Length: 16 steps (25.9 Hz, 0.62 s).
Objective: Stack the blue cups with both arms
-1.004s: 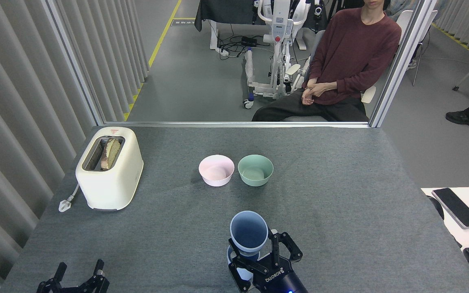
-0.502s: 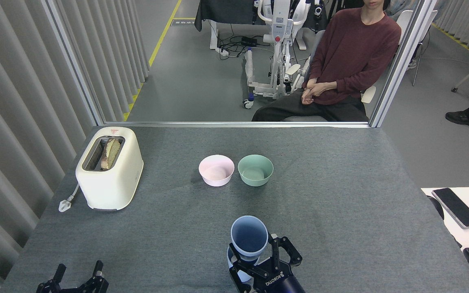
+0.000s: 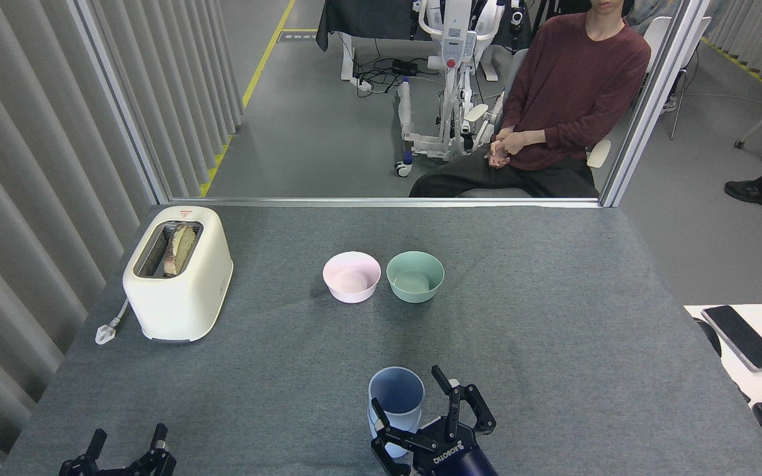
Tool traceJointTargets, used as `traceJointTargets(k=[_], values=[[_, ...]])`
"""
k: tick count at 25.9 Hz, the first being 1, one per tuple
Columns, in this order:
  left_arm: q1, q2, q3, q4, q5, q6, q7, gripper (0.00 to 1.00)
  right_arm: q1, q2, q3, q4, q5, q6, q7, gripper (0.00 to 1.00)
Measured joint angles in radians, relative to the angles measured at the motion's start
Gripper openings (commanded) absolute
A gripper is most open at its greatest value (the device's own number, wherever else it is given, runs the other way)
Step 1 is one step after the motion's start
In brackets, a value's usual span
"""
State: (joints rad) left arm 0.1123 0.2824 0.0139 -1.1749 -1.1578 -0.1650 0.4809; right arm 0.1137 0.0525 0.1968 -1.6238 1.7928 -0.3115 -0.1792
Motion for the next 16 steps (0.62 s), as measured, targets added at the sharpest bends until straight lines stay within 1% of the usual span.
traceJointTargets(k=[3, 5, 7, 9, 10, 12, 14, 16], values=[[0.0, 0.0, 0.0, 0.0, 0.0, 0.0, 0.0, 1.0, -0.032, 0.0, -0.014, -0.053, -0.006, 0.001, -0.023, 1.0], [0.0, 0.0, 0.0, 0.0, 0.0, 0.0, 0.0, 1.0, -0.065, -0.001, -0.063, -0.077, -0.018, 0.008, -0.041, 1.0], [0.0, 0.0, 0.0, -0.001, 0.0, 0.0, 0.0, 1.0, -0.088, -0.002, -0.141, -0.068, -0.039, 0.018, -0.061, 1.0], [0.0, 0.0, 0.0, -0.004, 0.0, 0.0, 0.0, 1.0, -0.086, -0.013, -0.234, -0.02, -0.053, 0.025, -0.072, 1.0], [0.0, 0.0, 0.0, -0.006, 0.0, -0.002, 0.0, 1.0, -0.066, -0.028, -0.276, 0.008, -0.058, 0.025, -0.076, 1.0], [0.004, 0.0, 0.0, -0.008, 0.0, -0.01, 0.0, 1.0, 0.01, -0.069, -0.335, 0.05, -0.068, 0.025, -0.088, 1.0], [0.009, 0.0, -0.001, -0.012, 0.0, -0.017, 0.0, 1.0, 0.098, -0.1, -0.368, 0.062, -0.077, 0.014, -0.123, 1.0], [0.02, -0.002, -0.003, -0.029, 0.0, -0.023, 0.0, 1.0, 0.172, -0.116, -0.386, 0.053, -0.082, 0.005, -0.162, 1.0]])
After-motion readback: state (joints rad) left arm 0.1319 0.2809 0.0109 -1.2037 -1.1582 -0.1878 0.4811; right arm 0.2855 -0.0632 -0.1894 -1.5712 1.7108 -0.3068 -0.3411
